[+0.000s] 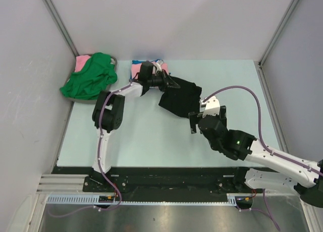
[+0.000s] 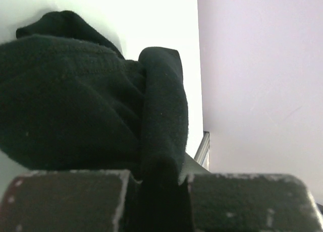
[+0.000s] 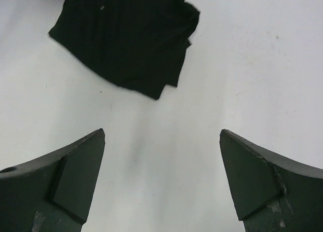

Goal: Fold and stack the t-shirts

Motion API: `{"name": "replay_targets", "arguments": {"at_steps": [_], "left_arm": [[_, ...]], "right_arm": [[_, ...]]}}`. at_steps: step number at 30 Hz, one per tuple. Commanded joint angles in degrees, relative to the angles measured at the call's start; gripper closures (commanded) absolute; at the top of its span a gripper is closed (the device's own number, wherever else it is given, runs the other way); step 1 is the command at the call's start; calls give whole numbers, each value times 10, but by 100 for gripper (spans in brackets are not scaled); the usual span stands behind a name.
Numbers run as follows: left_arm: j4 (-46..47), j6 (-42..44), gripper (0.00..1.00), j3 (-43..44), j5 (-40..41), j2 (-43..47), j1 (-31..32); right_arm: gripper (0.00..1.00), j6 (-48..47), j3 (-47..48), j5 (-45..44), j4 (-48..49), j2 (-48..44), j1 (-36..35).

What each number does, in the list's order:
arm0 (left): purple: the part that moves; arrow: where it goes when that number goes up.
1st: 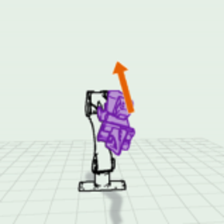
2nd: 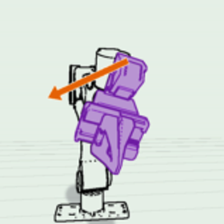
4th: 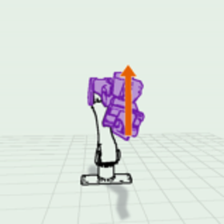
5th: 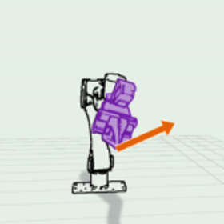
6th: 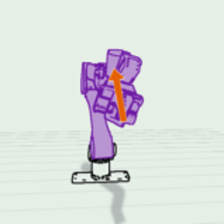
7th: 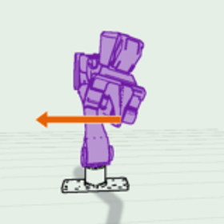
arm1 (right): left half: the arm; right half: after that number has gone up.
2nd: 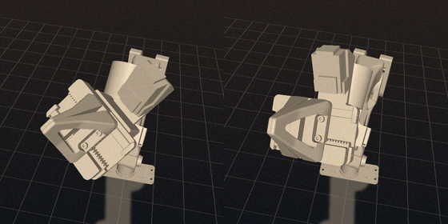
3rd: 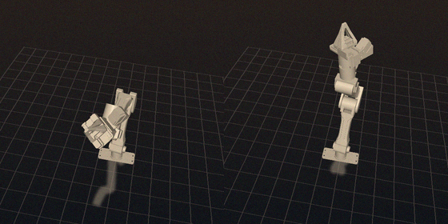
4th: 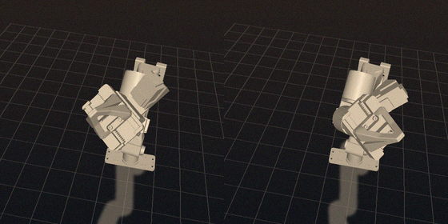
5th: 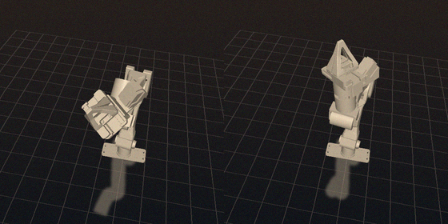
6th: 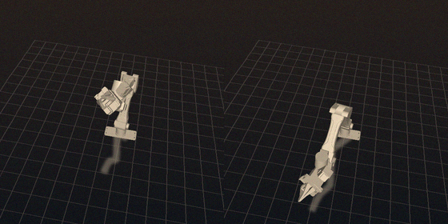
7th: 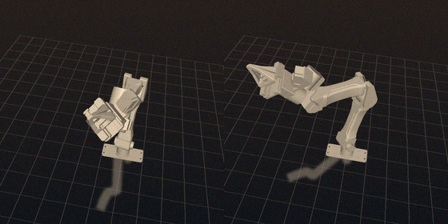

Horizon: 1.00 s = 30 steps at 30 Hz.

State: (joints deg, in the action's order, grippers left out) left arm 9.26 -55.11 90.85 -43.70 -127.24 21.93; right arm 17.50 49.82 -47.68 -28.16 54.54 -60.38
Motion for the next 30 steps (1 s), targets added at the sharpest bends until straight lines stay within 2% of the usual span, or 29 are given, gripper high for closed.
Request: {"name": "replay_targets", "arguments": {"at_steps": [1,3,4,8,16,23,30], "left_arm": [[-136,65,100,194,-38,-59,-5],[-185,72,100,262,-44,-104,-10],[-201,73,100,324,-48,-117,-13],[-227,63,100,417,-51,-167,-33],[-130,0,100,423,-77,-174,-87],[-98,-27,100,434,-101,-184,-129],[-98,-19,100,426,-118,-183,-171]], "right_arm": [[1,33,-21,27,7,22,1],[0,41,-37,35,21,33,1],[0,45,-52,37,27,35,2],[0,54,-94,60,73,27,5],[0,37,-121,100,116,36,18],[0,36,-131,136,159,70,18],[0,47,-131,150,165,99,14]]}}
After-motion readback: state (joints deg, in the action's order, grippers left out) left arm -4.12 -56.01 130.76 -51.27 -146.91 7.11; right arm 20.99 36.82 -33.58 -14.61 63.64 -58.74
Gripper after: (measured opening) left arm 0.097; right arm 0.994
